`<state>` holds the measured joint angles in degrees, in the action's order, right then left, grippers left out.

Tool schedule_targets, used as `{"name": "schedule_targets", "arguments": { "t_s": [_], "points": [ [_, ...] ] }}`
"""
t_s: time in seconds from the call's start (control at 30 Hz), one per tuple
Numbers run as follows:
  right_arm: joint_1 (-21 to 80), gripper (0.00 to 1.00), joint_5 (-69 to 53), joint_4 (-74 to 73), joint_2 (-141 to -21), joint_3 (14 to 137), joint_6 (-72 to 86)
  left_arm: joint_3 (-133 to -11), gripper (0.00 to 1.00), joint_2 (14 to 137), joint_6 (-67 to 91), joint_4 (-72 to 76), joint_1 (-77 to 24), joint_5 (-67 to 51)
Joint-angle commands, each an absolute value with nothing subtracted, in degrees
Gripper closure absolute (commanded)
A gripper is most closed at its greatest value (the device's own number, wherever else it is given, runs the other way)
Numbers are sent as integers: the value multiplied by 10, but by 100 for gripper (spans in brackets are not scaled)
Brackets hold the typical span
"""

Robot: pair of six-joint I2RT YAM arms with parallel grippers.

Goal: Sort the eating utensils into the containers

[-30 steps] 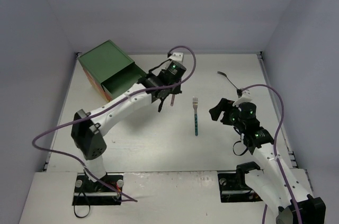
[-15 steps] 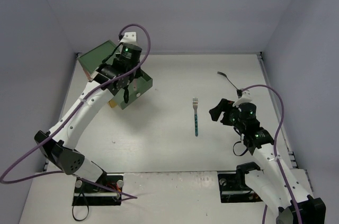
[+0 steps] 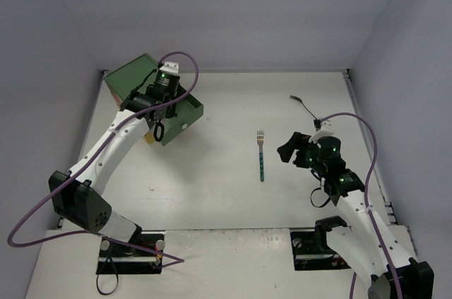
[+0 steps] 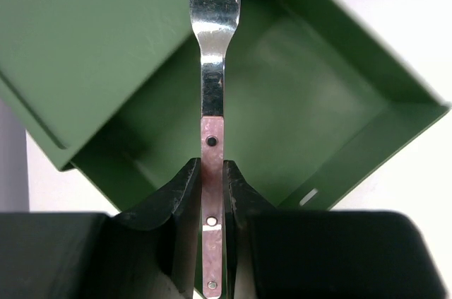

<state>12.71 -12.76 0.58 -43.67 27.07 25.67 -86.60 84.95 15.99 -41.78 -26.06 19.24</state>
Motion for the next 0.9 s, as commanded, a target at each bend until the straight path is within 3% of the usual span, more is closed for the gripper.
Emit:
{"name": "schedule_targets", "arguments": {
  "t_s": [0.0,0.7,0.87],
  "points": [
    [123,27,-139,28,-442,276,259,-841,100,819,109,-358,-258,185],
    [123,27,-139,28,-459,272,257,-780,100,804,118,-345,-258,156],
    [123,27,-139,29,-465,273,255,-783,88,804,118,-346,-258,159]
  ]
}}
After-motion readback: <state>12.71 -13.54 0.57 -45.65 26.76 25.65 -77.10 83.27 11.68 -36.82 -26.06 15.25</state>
